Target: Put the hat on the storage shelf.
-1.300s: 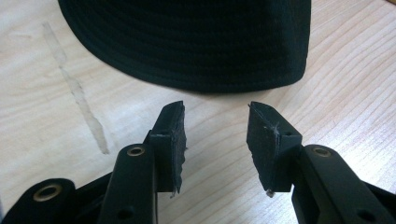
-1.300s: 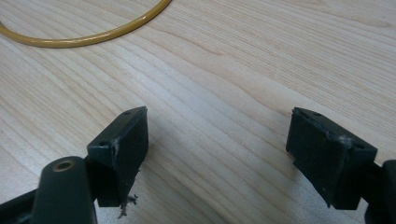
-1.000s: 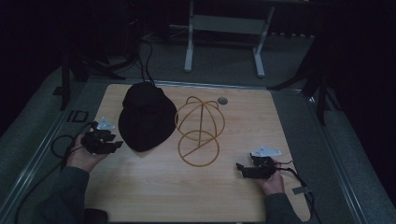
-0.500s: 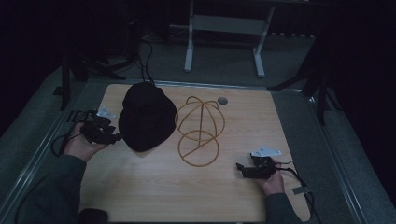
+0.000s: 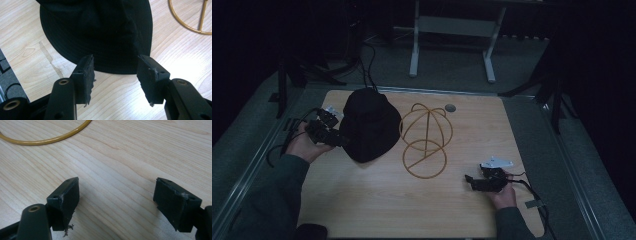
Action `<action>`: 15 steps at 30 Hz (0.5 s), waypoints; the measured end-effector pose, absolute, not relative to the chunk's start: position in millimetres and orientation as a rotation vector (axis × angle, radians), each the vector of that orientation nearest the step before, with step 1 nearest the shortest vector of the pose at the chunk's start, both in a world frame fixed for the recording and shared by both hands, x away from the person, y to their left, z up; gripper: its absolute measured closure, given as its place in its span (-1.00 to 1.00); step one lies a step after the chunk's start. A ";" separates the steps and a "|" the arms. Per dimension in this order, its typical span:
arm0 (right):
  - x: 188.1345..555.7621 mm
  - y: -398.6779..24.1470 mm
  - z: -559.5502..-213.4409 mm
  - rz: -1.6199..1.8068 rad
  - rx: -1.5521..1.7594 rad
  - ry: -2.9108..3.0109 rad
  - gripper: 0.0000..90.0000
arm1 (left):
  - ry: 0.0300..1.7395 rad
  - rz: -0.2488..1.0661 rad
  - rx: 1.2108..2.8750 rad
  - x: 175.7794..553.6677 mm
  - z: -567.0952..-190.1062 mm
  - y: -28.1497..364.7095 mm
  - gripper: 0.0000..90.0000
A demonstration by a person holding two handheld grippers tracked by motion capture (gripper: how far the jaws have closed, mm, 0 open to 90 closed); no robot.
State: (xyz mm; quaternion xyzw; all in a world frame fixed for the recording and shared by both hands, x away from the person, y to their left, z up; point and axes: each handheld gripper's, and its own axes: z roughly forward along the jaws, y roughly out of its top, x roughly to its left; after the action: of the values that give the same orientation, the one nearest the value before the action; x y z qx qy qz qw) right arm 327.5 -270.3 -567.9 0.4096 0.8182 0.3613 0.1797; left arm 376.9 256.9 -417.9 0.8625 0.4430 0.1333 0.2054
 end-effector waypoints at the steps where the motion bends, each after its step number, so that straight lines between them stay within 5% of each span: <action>1: 327.5 -270.3 -567.9 1.021 1.157 2.312 -0.54 | 1.236 0.368 2.410 378.3 -416.4 255.5 0.04; 15: 327.5 -270.2 -567.9 1.021 1.158 2.312 -0.54 | 1.312 0.301 2.418 398.4 -404.1 242.9 -0.10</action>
State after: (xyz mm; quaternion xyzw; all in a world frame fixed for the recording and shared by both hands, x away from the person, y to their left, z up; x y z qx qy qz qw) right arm 327.5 -270.2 -567.9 0.4097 0.8181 0.3613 0.1797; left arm 398.4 242.9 -404.1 0.8586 0.4658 0.1070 0.1858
